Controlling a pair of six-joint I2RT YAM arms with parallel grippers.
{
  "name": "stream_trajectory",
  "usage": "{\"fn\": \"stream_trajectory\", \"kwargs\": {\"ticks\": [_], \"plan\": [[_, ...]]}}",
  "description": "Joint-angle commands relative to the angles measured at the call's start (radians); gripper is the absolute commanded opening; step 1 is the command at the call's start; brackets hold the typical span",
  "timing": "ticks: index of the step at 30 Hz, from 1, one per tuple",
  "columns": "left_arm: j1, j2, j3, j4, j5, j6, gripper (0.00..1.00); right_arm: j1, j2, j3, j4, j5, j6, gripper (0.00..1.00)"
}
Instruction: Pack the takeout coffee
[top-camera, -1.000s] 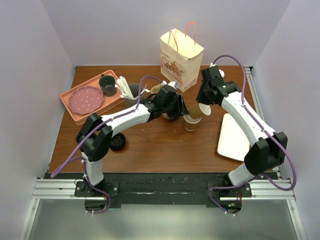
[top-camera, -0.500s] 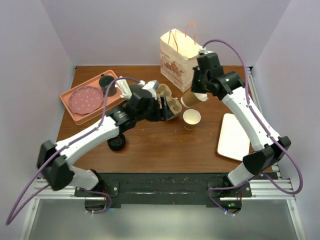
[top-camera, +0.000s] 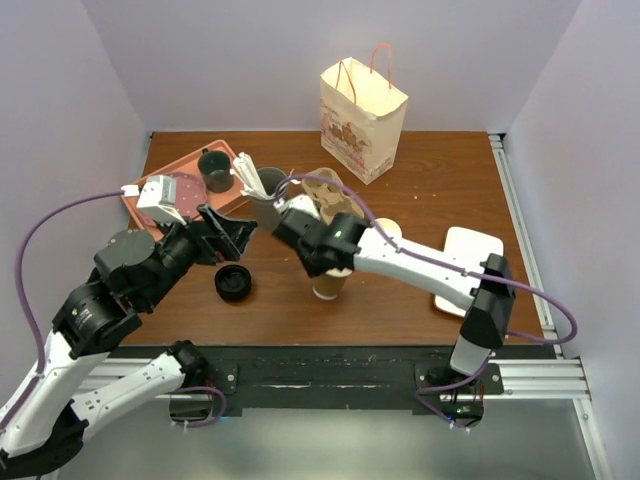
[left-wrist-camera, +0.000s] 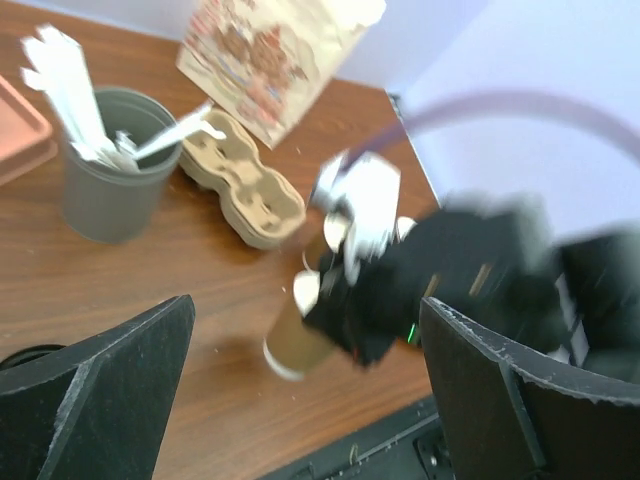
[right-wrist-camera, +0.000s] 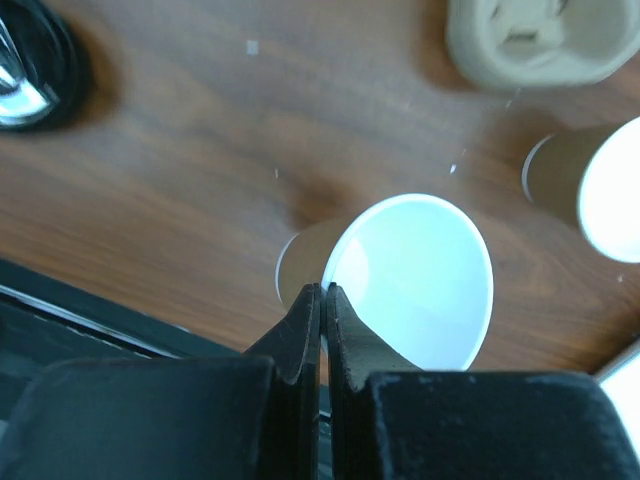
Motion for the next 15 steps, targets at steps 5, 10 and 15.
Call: {"fn": "stream_trajectory", "kwargs": {"ticks": [5, 10, 15], "plan": [[0.003, 0.002, 0.049, -0.099, -0.164, 0.021, 1.00, 0.173, 0.067, -0.080, -0.002, 0.250, 0.068, 0.00], [0.003, -0.013, 0.032, -0.112, -0.198, -0.008, 1.00, 0.217, 0.075, -0.169, 0.073, 0.257, 0.153, 0.00], [0.003, -0.007, 0.029, -0.110, -0.200, -0.007, 1.00, 0.245, 0.073, -0.210, 0.115, 0.280, 0.164, 0.03]]}}
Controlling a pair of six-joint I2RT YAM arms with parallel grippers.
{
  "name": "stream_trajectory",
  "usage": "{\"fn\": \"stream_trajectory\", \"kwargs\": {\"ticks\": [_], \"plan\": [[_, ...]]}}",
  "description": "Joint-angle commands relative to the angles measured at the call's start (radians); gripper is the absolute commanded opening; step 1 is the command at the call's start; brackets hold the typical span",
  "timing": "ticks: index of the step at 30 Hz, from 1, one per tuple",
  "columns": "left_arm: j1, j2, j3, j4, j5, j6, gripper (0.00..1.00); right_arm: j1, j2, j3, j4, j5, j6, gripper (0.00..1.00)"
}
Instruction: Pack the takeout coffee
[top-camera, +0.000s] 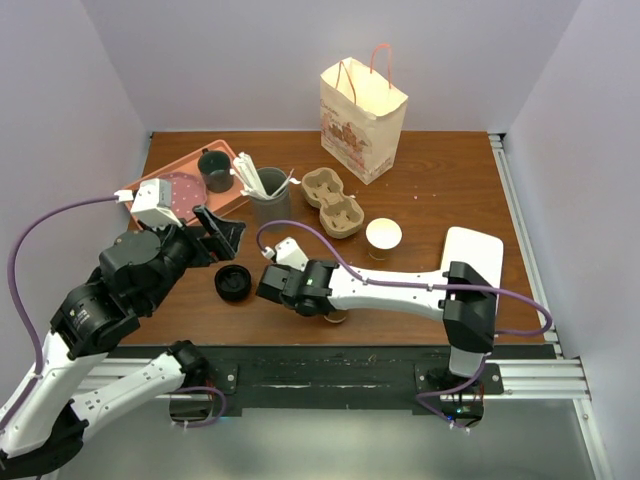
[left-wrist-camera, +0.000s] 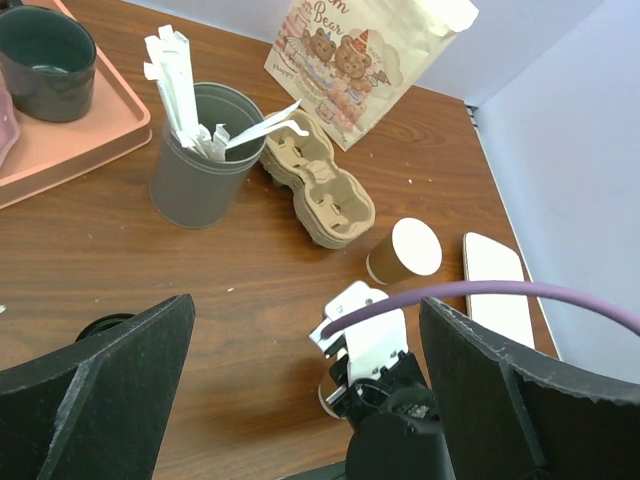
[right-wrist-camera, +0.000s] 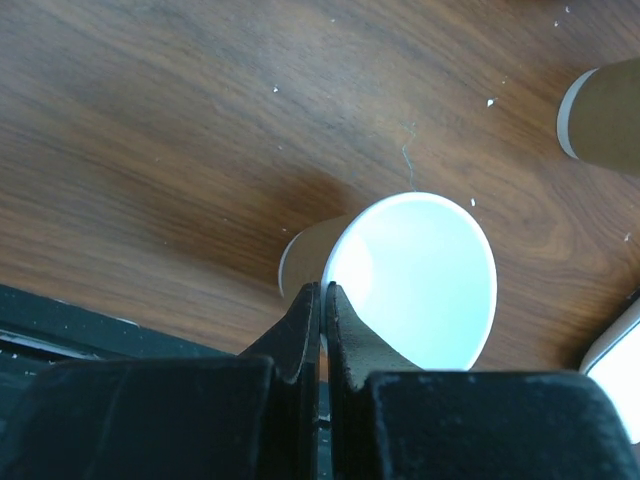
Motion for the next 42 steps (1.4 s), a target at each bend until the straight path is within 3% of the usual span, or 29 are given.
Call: {"fn": "stream_trajectory", "kwargs": {"ticks": [1, 6, 10, 13, 16, 20, 26, 33, 42], "plan": [[0.003, 0.005, 0.001, 0.003, -0.044, -0.008, 1.00, 0.020, -0.018, -0.025, 0.080, 0.069, 0.056, 0.07], [0.003, 0.015, -0.016, -0.003, -0.039, -0.023, 1.00, 0.025, -0.055, -0.037, 0.094, 0.012, 0.085, 0.34], [0.001, 0.015, -0.045, -0.009, -0.038, -0.039, 1.00, 0.025, -0.122, 0.038, 0.050, -0.043, 0.092, 0.43], [0.003, 0.015, -0.091, -0.008, -0.026, -0.051, 1.00, 0.002, -0.162, 0.116, -0.001, -0.034, 0.088, 0.44], [0.003, 0.016, -0.148, 0.015, 0.034, -0.040, 1.00, -0.115, -0.194, 0.129, -0.059, -0.053, 0.097, 0.43], [0.003, 0.024, -0.203, 0.034, 0.112, -0.045, 1.00, -0.324, -0.273, 0.049, -0.041, -0.091, -0.056, 0.42], [0.003, 0.019, -0.197, 0.004, 0.140, -0.034, 1.00, -0.527, -0.287, -0.054, 0.039, -0.174, -0.295, 0.45], [0.003, -0.004, -0.188, -0.015, 0.125, -0.043, 0.98, -0.616, -0.199, -0.092, 0.134, -0.304, -0.432, 0.47], [0.003, 0.034, -0.229, -0.071, 0.128, -0.094, 0.93, -0.673, -0.067, -0.077, 0.224, -0.341, -0.524, 0.45]]}}
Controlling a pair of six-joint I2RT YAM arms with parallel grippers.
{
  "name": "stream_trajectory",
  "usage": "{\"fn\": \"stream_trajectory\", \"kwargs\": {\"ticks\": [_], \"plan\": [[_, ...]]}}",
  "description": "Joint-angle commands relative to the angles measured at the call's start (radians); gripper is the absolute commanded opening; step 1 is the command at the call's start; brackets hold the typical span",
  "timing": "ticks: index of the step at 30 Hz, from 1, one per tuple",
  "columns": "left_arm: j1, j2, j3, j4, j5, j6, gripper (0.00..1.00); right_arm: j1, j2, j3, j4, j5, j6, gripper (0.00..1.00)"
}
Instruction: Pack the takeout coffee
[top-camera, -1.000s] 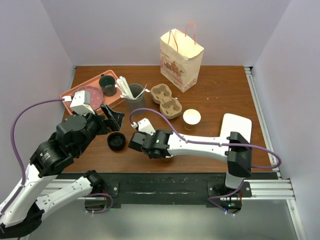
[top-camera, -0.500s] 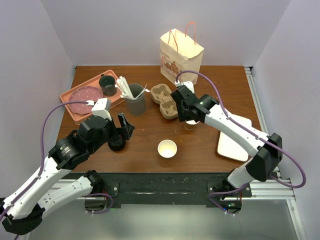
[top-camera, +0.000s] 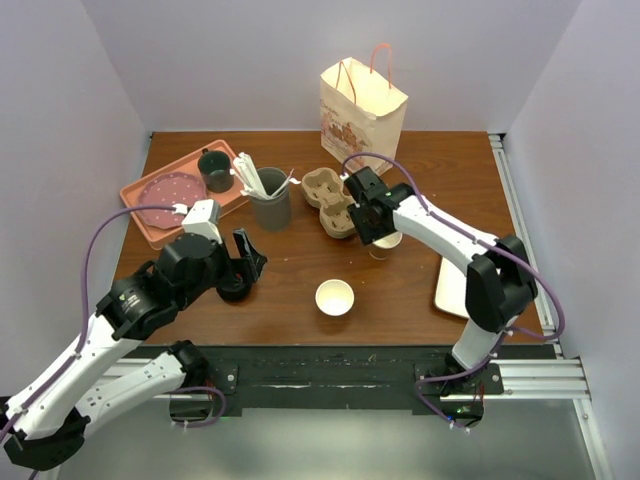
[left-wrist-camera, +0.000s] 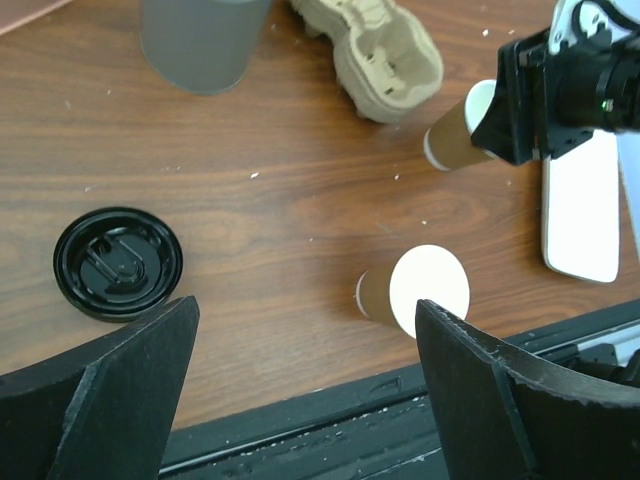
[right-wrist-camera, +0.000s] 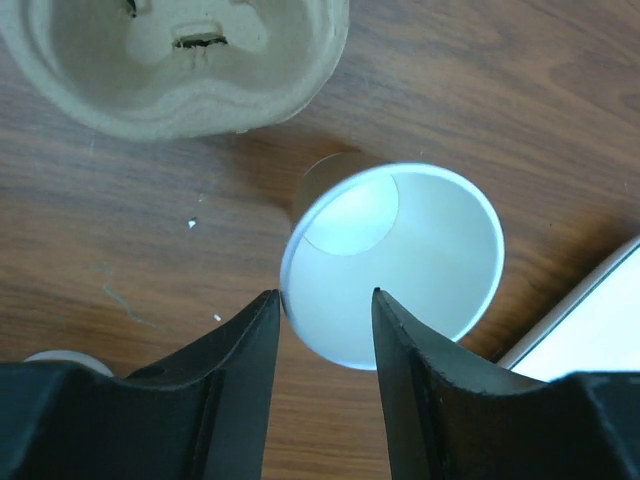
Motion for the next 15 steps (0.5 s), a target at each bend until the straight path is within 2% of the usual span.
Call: {"fn": "stream_trajectory", "kwargs": {"ticks": [1, 4, 6, 9, 15], "plan": [[0.002, 0.006, -0.022, -0.019, -0.003, -0.044, 0.92, -0.013, 0.042, 0.029, 0.068, -0.039, -0.078, 0.42], [0.002, 0.018, -0.048, -0.042, -0.018, -0.067, 0.90, -0.016, 0.080, 0.037, 0.071, -0.042, -0.086, 0.38], [0.002, 0.040, -0.061, -0.064, -0.033, -0.079, 0.88, -0.027, 0.086, 0.038, 0.073, -0.022, -0.084, 0.25], [0.002, 0.081, -0.076, -0.110, -0.070, -0.128, 0.86, -0.061, 0.086, 0.044, 0.071, -0.011, -0.091, 0.15], [0.002, 0.199, -0.122, -0.153, -0.125, -0.187, 0.78, -0.173, 0.115, 0.107, 0.063, -0.015, -0.124, 0.13]]}}
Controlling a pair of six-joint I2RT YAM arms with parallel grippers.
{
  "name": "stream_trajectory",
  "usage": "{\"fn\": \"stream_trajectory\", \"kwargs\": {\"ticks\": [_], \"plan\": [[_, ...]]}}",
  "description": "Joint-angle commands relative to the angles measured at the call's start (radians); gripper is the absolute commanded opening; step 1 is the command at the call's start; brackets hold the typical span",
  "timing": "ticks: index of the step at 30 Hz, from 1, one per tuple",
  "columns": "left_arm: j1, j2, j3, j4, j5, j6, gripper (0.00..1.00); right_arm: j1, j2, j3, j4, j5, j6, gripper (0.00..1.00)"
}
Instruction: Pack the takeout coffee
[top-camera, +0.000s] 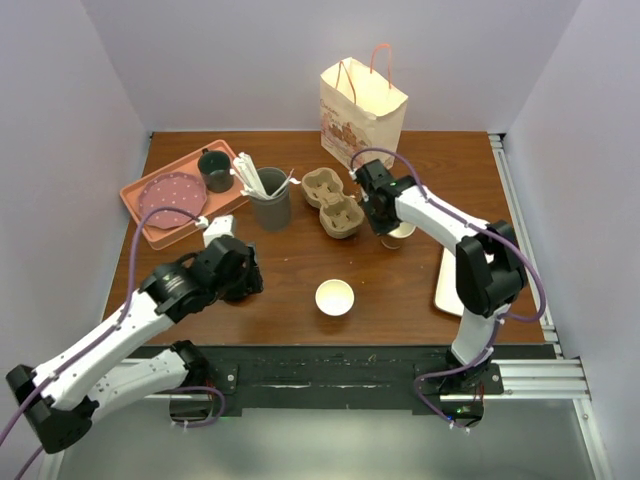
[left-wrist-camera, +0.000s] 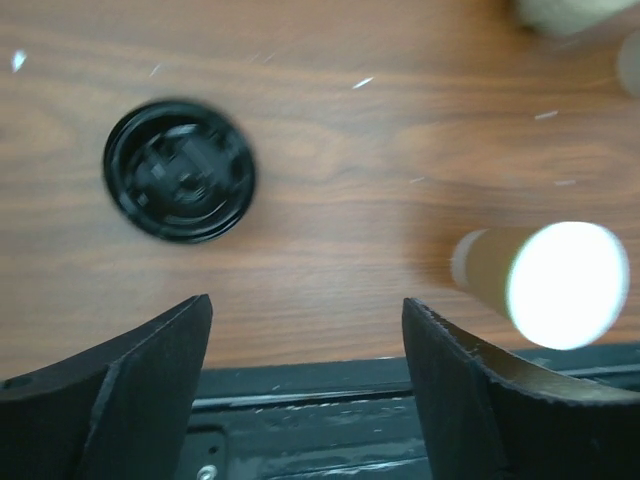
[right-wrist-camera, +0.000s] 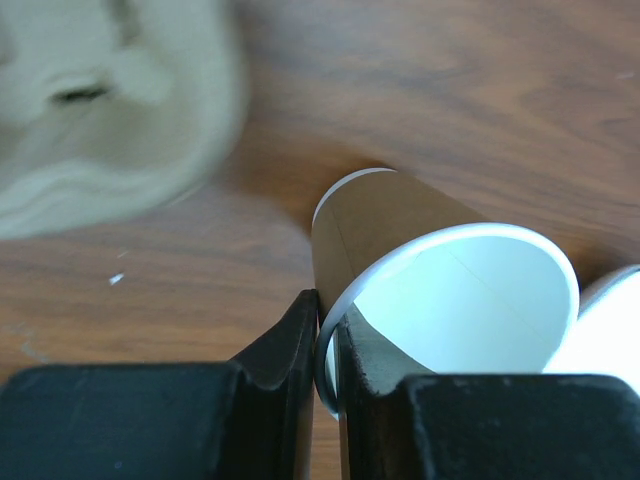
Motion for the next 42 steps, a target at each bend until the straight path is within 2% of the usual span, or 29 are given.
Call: {"fn": "stream_trajectory", "kwargs": {"ticks": [1, 7, 14, 17, 21, 23, 30, 37, 42], "plan": [[0.002, 0.075, -0.026, -0.038, -0.066, -0.066, 0.78, -0.107, 0.021, 0.113, 0.014, -0.007, -0.041, 0.14], [0.021, 0.135, -0.072, 0.038, -0.063, -0.026, 0.77, -0.205, 0.115, 0.244, -0.039, -0.056, -0.049, 0.16], [0.111, 0.266, -0.097, 0.090, -0.051, 0.049, 0.73, -0.228, 0.187, 0.345, -0.080, -0.078, -0.038, 0.21], [0.136, 0.324, -0.092, 0.153, -0.022, 0.116, 0.71, -0.230, 0.198, 0.402, -0.121, -0.064, -0.031, 0.27], [0.142, 0.398, -0.048, 0.170, -0.028, 0.190, 0.71, -0.228, 0.163, 0.463, -0.169, -0.030, -0.023, 0.38], [0.146, 0.431, -0.031, 0.172, -0.028, 0.224, 0.70, -0.230, 0.144, 0.495, -0.201, -0.024, -0.011, 0.39], [0.163, 0.527, 0.035, 0.186, -0.049, 0.304, 0.59, -0.228, 0.025, 0.494, -0.240, -0.046, 0.014, 0.41], [0.182, 0.614, 0.057, 0.192, -0.043, 0.342, 0.58, -0.228, -0.061, 0.462, -0.240, -0.081, 0.017, 0.41], [0.183, 0.649, 0.064, 0.203, -0.029, 0.345, 0.49, -0.230, -0.097, 0.436, -0.224, -0.104, 0.023, 0.41]]}}
